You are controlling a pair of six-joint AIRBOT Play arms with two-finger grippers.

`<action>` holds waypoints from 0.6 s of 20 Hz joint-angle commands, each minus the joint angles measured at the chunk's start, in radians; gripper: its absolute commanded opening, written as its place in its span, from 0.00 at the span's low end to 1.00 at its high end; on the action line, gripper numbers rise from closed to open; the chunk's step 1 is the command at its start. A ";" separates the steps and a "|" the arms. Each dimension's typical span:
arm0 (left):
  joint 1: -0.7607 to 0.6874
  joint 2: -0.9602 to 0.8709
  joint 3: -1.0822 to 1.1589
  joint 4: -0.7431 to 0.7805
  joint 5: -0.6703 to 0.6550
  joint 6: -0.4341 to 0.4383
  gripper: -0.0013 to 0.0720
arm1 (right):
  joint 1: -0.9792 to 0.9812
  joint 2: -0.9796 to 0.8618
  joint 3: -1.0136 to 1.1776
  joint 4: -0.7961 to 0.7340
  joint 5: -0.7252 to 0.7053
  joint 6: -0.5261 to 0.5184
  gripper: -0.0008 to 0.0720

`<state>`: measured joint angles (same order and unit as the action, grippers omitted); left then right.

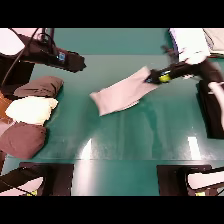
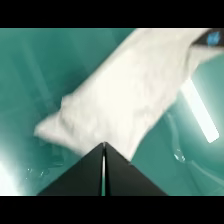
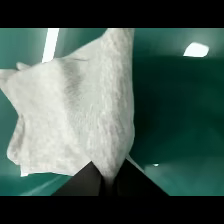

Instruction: Fold the shirts.

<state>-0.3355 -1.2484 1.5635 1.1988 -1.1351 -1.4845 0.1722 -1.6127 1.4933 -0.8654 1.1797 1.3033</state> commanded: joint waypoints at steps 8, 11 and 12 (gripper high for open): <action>-0.089 0.000 0.000 -0.011 0.037 -0.009 0.05 | -0.724 0.174 0.009 -0.069 -0.101 0.042 0.03; -0.089 0.000 0.000 -0.011 0.045 -0.009 0.05 | -0.781 0.174 0.009 -0.068 -0.168 0.042 0.03; -0.089 0.000 0.000 -0.010 0.048 -0.009 0.05 | -0.782 0.174 0.010 -0.067 -0.192 0.042 0.03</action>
<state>-0.4221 -1.2484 1.5635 1.1889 -1.0992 -1.4910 -0.5449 -1.4437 1.5017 -0.9394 1.0565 1.3449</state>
